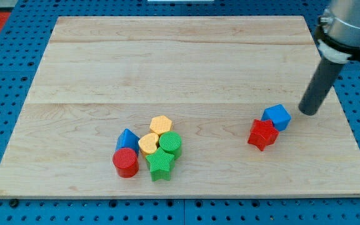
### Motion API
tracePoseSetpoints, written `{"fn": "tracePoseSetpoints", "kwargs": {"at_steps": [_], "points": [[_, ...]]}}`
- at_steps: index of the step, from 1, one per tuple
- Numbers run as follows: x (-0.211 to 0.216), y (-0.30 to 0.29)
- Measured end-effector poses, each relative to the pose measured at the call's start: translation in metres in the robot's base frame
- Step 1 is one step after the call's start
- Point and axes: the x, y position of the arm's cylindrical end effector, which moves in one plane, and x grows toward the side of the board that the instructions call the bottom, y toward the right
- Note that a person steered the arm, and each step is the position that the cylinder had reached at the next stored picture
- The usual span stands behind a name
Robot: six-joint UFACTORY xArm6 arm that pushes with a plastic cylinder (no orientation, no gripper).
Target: Move red star above yellow hexagon
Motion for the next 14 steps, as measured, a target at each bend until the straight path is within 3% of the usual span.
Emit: {"fn": "tracePoseSetpoints", "kwargs": {"at_steps": [3, 4, 5, 9, 13, 14], "points": [[0.017, 0.019], [0.056, 0.016], [0.066, -0.013], [0.062, -0.116], [0.033, -0.143], [0.028, -0.182]]}}
